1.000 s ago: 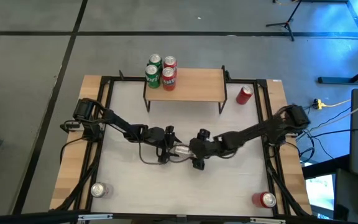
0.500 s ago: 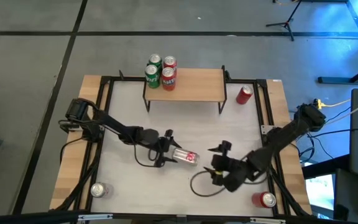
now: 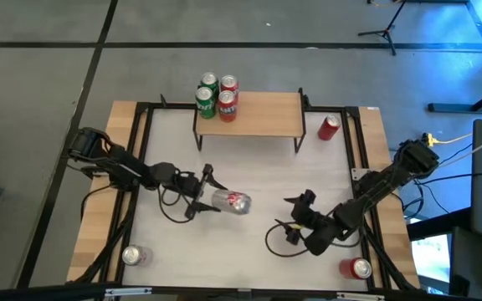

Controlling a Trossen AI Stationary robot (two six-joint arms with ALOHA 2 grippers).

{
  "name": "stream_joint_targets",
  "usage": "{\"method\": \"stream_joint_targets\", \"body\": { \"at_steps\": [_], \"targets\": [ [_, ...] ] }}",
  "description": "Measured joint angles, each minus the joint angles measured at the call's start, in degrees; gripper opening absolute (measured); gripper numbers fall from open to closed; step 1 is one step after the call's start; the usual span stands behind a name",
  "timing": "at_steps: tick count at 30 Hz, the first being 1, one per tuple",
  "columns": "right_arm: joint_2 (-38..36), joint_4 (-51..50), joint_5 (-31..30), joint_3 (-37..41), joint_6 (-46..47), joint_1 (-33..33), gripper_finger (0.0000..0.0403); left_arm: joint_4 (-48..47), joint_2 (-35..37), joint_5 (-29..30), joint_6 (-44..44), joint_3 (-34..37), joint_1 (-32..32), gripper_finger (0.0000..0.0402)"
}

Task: Place canned beverage on shelf
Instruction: Put the right white soda can on the shelf

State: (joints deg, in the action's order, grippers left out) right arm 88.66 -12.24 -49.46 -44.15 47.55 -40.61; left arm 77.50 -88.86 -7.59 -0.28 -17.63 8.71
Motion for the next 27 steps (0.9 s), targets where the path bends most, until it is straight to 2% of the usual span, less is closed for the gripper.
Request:
{"method": "stream_joint_targets", "body": {
  "at_steps": [4, 9, 15, 20, 27],
  "targets": [
    [0.08, 15.60, -1.29, 1.89, -12.97, 3.07, 0.0369, 3.62, 0.00, -1.18, 1.95, 0.66, 0.04, 0.0282],
    [0.24, 35.63, 4.76, 1.83, -32.67, 7.06, 0.0369, 3.83, -0.02, -0.94, 3.18, 0.64, 0.11, 0.0286],
    [0.22, 56.23, 7.89, 1.78, -51.72, 8.69, 0.0369, 4.59, -0.02, -0.80, 4.41, 0.64, 0.91, 0.0289],
    [0.22, 61.97, 14.20, 1.79, -57.39, 10.29, 0.0369, 4.58, -0.04, -0.16, 4.66, 0.64, 1.12, 0.0291],
    [0.22, 63.45, 18.85, 1.63, -55.11, 13.57, 0.0369, 4.10, -0.04, 3.12, 4.37, 0.64, 1.11, 0.0292]
  ]
}}
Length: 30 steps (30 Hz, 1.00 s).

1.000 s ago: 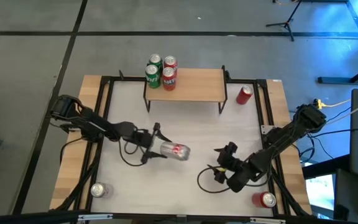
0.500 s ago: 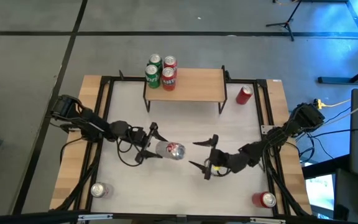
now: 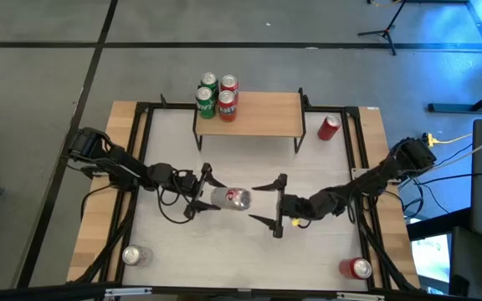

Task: Place canned beverage on shelf
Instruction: Put the right white soda can on the shelf

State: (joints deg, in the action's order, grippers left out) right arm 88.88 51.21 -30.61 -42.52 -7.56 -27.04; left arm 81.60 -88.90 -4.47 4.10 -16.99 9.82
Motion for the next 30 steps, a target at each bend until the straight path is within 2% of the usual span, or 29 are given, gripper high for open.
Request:
{"method": "stream_joint_targets", "body": {
  "at_steps": [4, 11, 19, 30],
  "targets": [
    [0.47, -0.19, 2.38, -2.21, 0.18, 0.64, 0.0369, 0.01, 0.00, 1.12, -0.15, 0.00, 0.00, 0.0292],
    [2.76, -5.40, -0.67, -7.43, -1.45, 2.35, 0.0369, 0.05, -0.02, 1.81, -0.15, 0.00, 0.00, 0.0292],
    [3.21, -11.19, 0.70, -8.99, 5.89, 4.69, 0.0370, -0.01, -0.05, 2.27, -0.17, -0.02, 0.00, 0.0293],
    [3.19, -13.45, 1.77, -8.99, 15.48, 6.43, 0.0369, 0.14, -0.07, 4.36, -1.26, -0.04, -0.04, 0.0293]
  ]
}}
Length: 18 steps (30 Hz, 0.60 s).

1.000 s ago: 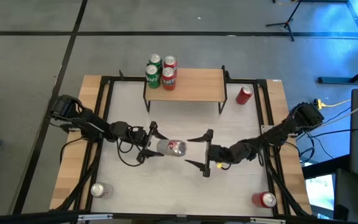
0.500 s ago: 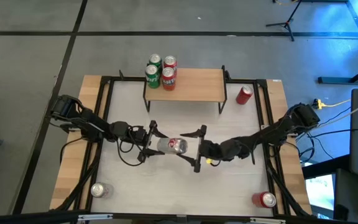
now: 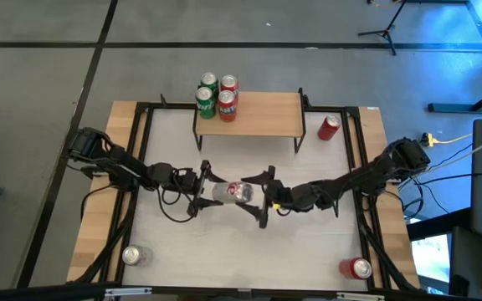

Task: Place canned beverage on shelf
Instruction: Put the right white soda can on the shelf

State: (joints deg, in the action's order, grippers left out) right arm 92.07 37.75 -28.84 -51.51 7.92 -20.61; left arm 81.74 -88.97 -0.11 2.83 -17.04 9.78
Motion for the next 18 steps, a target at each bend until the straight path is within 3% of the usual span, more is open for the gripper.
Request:
{"method": "stream_joint_targets", "body": {
  "at_steps": [7, 13, 18],
  "targets": [
    [0.83, 0.98, 2.97, 0.03, 1.62, 1.56, 0.0363, -0.42, 0.00, 1.33, -0.42, 0.00, 0.04, 0.0293],
    [0.81, 1.31, 2.95, 0.02, 0.74, 1.52, 0.0292, -0.40, 0.00, 1.53, -0.44, -0.04, 0.04, 0.0293],
    [0.81, 1.34, 2.99, 0.02, -0.19, 1.51, 0.0289, -0.53, 0.00, 1.89, -0.78, -0.04, 0.09, 0.0293]
  ]
}}
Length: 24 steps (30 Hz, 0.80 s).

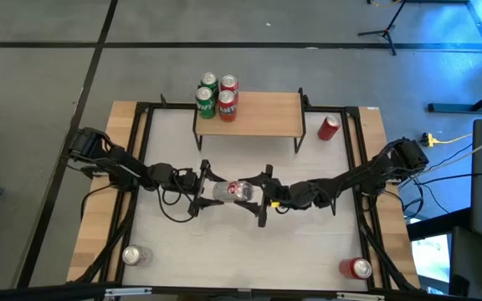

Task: Place canned beverage on shelf
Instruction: Put the right white soda can on the shelf

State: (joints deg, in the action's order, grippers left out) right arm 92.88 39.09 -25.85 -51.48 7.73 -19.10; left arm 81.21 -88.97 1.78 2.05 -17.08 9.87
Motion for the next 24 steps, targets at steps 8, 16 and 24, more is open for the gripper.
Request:
{"method": "stream_joint_targets", "body": {
  "at_steps": [8, 16, 24],
  "targets": [
    [0.00, -0.18, -0.01, 0.00, -0.47, 0.00, 0.0289, -0.16, 0.01, 0.30, -0.14, 0.00, 0.00, 0.0317],
    [-2.45, -8.23, 0.05, 0.07, -0.01, 0.00, 0.0289, -7.71, 0.11, 0.81, -1.02, -0.04, -0.46, 0.0344],
    [-6.13, -24.34, 0.02, 0.07, 6.99, 0.05, 0.0289, -22.37, 0.11, 0.65, 0.29, -0.04, -0.42, 0.0348]
  ]
}}
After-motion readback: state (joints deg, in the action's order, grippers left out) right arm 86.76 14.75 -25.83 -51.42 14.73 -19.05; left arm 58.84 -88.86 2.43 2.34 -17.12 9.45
